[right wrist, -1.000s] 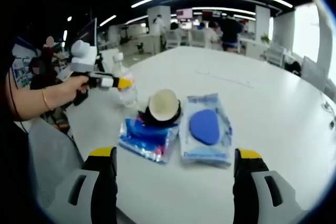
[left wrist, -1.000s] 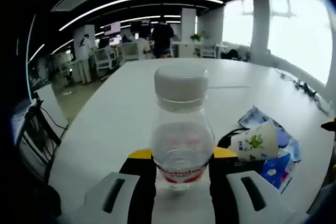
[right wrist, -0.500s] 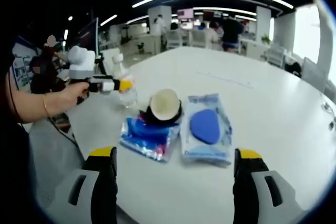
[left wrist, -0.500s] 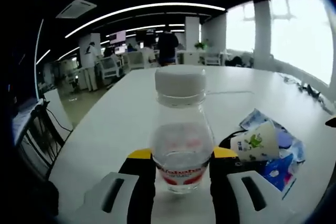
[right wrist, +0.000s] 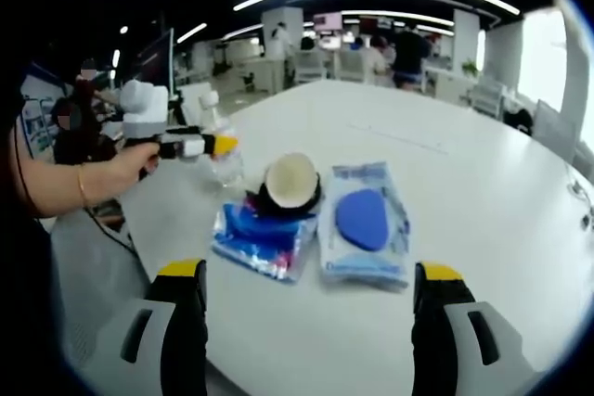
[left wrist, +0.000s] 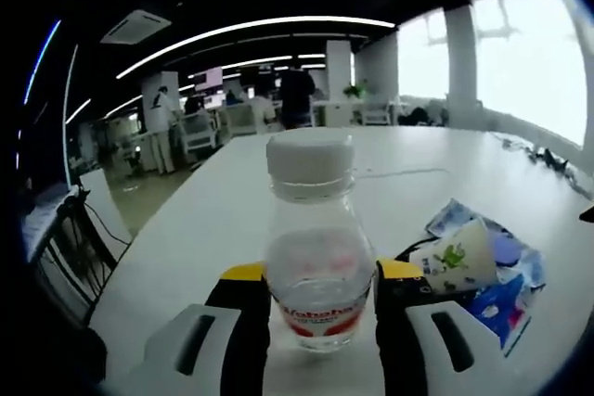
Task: Arrange the tabletop items into an orderly group along one side of the table until the central work area is clear of visible clutter.
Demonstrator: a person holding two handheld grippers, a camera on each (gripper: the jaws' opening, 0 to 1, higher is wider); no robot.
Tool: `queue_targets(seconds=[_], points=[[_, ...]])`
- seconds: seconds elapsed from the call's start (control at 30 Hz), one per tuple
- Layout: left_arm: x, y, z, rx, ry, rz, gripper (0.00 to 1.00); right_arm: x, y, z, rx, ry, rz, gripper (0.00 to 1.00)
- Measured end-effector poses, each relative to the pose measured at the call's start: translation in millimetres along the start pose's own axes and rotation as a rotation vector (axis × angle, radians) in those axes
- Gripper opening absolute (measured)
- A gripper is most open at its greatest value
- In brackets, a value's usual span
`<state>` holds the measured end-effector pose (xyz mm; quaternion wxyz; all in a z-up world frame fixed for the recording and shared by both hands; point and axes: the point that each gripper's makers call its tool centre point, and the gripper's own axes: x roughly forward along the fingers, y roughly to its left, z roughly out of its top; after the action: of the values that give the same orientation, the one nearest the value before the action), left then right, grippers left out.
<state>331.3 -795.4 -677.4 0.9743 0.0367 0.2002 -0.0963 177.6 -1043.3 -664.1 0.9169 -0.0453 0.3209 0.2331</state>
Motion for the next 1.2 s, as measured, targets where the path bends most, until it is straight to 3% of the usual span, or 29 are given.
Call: queue_targets(seconds=[0.33,0.77,1.2], points=[[0,0.7,0.1,-0.032,-0.004,0.009,0.39,0,-1,0.1,0.001,0.002,-0.002,0.90],[-2,2.9,2.3,-0.014,-0.006,-0.002,0.37,4,0,2.0,-0.008,0.015,0.000,0.90],[10,17.5,43.0,0.018,-0.084,-0.010,0.37,11,2,8.7,-0.013,0.014,0.015,0.90]])
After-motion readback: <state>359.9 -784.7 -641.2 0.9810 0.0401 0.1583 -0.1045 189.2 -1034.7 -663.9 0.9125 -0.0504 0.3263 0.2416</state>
